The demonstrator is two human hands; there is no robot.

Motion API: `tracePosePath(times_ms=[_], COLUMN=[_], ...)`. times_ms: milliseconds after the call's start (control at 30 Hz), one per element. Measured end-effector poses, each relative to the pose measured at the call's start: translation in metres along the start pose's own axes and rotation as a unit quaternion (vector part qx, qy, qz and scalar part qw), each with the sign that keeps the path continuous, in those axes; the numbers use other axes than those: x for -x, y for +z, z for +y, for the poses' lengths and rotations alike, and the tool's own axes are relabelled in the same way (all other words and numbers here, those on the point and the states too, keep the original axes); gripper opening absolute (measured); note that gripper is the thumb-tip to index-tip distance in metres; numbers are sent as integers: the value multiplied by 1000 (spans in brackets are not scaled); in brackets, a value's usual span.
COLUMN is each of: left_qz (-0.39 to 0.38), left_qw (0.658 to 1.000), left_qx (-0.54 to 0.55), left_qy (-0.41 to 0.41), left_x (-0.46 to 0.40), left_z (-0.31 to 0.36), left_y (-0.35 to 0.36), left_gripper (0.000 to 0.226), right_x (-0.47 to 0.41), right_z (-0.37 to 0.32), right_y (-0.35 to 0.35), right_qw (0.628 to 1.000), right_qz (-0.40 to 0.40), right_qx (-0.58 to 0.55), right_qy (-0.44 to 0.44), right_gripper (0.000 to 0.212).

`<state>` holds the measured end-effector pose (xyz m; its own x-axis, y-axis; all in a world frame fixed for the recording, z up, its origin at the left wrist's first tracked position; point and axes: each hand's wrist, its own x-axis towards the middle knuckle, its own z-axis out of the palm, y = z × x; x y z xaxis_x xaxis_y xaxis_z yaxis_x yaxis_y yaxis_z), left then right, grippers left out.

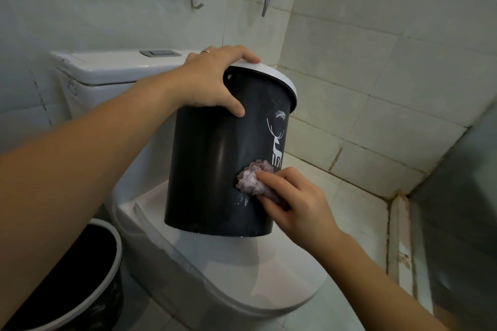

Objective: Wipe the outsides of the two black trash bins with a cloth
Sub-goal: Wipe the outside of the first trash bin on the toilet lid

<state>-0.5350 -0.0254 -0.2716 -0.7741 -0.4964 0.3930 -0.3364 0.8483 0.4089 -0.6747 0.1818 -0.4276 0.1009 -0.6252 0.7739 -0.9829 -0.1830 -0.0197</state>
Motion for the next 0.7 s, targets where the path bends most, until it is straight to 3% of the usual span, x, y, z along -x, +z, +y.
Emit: tracePosePath(times_ms=[200,433,700], left_qz=[-26,-11,-18], left_qw=[999,1000,999], left_qx=[25,7,13], left_qy=[-25,-13,-37], left_x=[2,1,2], left_z=[-2,2,-3], left_y=[-4,-4,-6], left_gripper=[89,87,87], right_x=[12,-19,15], right_z=[-9,-4,-18], right_y=[-7,-10,-13], right_qw=[984,997,979], right_qz=[-95,-25,-123], right_qx=[50,67,69], right_qy=[-143,-17,-149], right_gripper=[26,27,23])
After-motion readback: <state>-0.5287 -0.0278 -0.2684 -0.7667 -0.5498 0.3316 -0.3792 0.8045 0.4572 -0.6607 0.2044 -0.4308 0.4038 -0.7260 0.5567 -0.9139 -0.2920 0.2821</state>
